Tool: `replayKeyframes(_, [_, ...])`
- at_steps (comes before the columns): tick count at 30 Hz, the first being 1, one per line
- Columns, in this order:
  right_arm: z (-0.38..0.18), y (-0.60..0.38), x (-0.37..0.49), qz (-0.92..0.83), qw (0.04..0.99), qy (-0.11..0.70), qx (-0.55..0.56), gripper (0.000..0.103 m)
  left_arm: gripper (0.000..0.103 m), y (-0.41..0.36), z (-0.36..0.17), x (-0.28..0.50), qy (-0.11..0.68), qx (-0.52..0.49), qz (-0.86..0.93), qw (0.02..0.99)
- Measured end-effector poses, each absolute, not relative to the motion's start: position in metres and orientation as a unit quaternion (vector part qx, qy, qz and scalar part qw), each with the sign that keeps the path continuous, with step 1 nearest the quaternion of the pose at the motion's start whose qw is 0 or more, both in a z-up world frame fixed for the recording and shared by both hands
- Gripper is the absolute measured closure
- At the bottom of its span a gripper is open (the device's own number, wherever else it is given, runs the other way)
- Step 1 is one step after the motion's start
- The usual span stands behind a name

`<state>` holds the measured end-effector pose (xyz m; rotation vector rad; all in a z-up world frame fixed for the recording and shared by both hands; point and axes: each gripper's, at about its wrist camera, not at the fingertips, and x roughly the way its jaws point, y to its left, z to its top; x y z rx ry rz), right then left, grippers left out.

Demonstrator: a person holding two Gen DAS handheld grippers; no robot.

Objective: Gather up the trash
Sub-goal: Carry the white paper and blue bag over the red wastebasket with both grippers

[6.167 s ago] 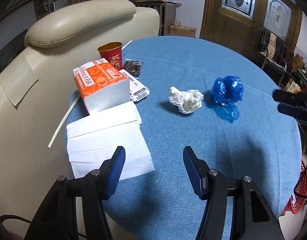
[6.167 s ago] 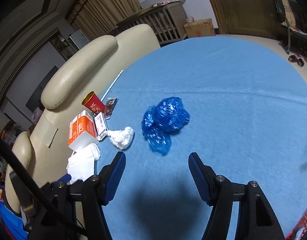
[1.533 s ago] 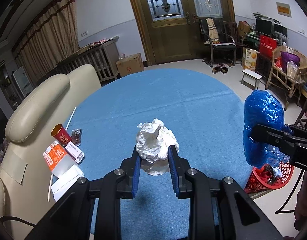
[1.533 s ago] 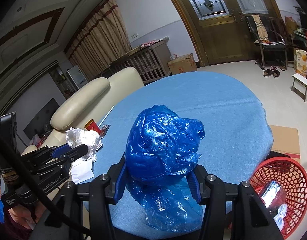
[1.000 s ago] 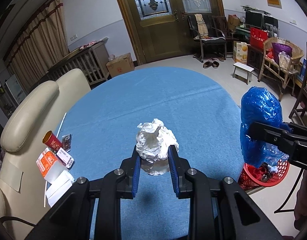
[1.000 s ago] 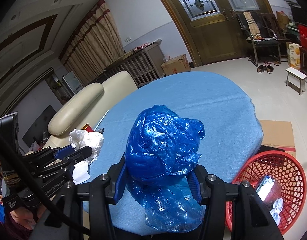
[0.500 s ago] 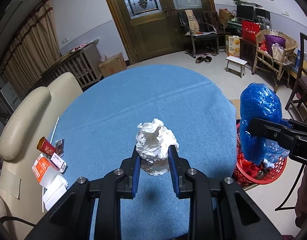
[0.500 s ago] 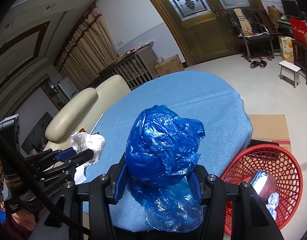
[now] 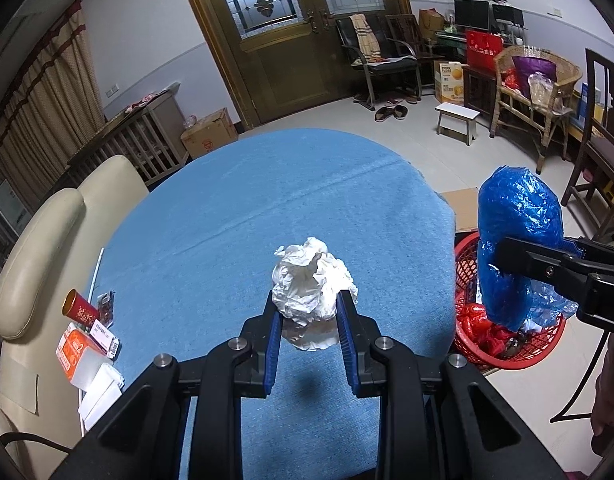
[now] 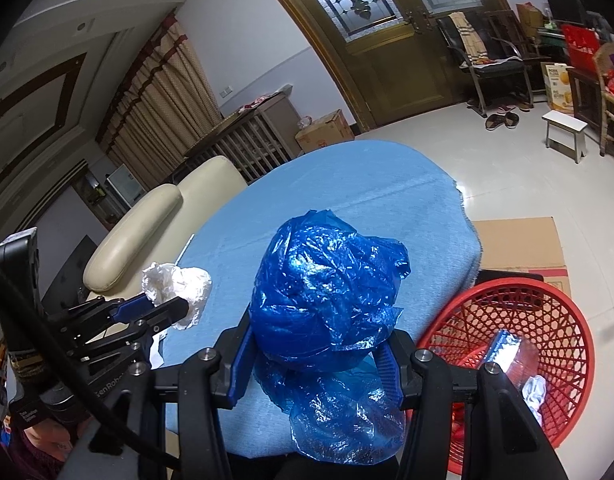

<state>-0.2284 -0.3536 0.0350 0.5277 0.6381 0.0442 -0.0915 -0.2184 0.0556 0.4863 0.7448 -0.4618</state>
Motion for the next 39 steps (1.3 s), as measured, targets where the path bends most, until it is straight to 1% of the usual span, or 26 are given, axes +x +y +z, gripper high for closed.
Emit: replayKeyframes(39, [0.006, -0.404, -0.254, -0.038, 0.896, 0.316, 0.311, 0.047, 0.075, -0.278, 0.037, -0.102, 0.359, 0.296, -0.271, 0.843])
